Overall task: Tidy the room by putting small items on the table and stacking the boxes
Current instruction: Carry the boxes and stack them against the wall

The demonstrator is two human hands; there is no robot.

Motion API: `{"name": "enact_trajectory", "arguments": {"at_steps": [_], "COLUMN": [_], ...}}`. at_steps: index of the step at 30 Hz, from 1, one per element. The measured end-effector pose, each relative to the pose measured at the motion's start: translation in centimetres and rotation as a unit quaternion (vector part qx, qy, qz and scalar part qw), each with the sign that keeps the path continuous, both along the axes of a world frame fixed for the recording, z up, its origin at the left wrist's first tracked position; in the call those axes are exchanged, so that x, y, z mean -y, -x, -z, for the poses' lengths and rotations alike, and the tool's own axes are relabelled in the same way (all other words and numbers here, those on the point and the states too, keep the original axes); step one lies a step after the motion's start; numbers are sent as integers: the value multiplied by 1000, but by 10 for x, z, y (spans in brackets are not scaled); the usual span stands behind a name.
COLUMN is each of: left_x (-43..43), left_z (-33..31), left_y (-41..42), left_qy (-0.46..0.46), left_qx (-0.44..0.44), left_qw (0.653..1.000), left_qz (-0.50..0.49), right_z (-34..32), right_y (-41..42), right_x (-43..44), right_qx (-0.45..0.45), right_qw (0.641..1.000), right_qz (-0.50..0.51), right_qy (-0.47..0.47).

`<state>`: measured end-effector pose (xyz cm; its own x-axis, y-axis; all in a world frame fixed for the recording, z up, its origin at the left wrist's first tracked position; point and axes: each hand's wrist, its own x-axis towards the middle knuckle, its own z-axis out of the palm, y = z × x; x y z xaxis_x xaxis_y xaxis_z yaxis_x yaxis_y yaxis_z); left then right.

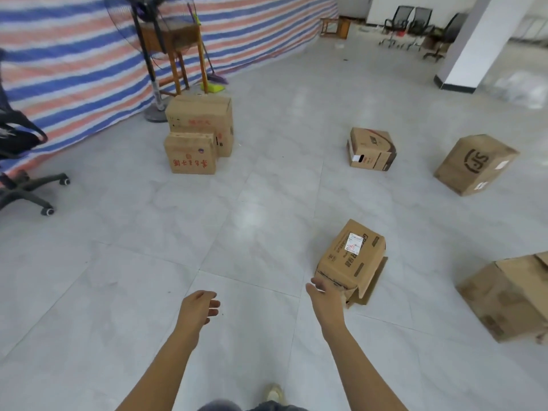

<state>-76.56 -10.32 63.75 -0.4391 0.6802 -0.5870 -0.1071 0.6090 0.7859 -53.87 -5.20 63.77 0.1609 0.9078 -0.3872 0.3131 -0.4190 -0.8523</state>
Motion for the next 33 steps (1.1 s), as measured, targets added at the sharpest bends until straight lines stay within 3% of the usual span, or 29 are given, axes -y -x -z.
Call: {"name": "enact_trajectory", "arguments": {"at_steps": [7, 10, 15, 25, 29, 33], "left_x": [-67, -110, -214, -427, -460, -496], "left_z": [23, 24, 31, 15, 28, 39], "left_y": [-63, -49, -2, 31, 25, 17], "left_qy": [75, 94, 53, 11, 60, 91], "left_qx": [8, 30, 49, 64, 77, 81], "left_qw": [989, 993, 997, 995, 988, 982], "left_qz": [127, 62, -9, 75, 120, 144], "right_z": [40, 45, 42, 23, 28, 33], "right_y": [-21, -20, -14, 38, 42, 30], "right_x": [-46, -88, -178, -344, -377, -417], "right_qx": [10, 15, 41, 82, 125, 137], "right_qw": [995, 994, 996, 993, 988, 981], "right_qz": [-13, 0, 28, 30, 14, 63], "right_qy": [98, 105, 80, 79, 93, 123]}}
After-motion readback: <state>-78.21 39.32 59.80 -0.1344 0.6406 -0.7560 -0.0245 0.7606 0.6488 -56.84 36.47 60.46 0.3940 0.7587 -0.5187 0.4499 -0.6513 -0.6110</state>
